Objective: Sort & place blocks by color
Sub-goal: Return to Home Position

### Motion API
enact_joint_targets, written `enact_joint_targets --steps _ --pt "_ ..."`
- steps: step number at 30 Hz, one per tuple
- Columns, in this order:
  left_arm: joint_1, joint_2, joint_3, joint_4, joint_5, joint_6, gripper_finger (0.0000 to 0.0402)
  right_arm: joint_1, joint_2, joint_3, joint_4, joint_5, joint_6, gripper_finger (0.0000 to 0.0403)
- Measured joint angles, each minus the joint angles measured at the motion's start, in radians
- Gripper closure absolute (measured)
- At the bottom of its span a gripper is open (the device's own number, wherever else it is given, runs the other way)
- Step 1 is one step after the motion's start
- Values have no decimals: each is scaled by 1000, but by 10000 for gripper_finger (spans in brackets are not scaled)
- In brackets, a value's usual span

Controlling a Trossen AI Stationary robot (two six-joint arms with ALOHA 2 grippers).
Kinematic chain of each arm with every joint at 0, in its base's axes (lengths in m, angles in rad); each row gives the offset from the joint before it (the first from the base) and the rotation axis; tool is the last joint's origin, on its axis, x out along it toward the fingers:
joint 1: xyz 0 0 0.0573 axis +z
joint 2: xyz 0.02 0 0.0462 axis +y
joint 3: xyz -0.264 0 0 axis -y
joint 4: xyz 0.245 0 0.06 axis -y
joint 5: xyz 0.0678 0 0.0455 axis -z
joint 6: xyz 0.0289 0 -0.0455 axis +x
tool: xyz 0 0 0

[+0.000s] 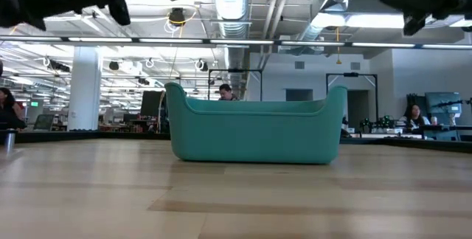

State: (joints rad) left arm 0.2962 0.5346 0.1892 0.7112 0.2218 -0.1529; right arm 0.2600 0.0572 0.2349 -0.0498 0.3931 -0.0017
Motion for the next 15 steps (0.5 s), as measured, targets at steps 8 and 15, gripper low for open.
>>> enact_joint_targets --steps 8,15 --pt "0 -81 -105 44 -62 -9 391 0 -55 -84 33 -1 0 400" --pt "0 -113 -168 51 -72 -25 391 -1 -56 -119 40 -10 -22 398"
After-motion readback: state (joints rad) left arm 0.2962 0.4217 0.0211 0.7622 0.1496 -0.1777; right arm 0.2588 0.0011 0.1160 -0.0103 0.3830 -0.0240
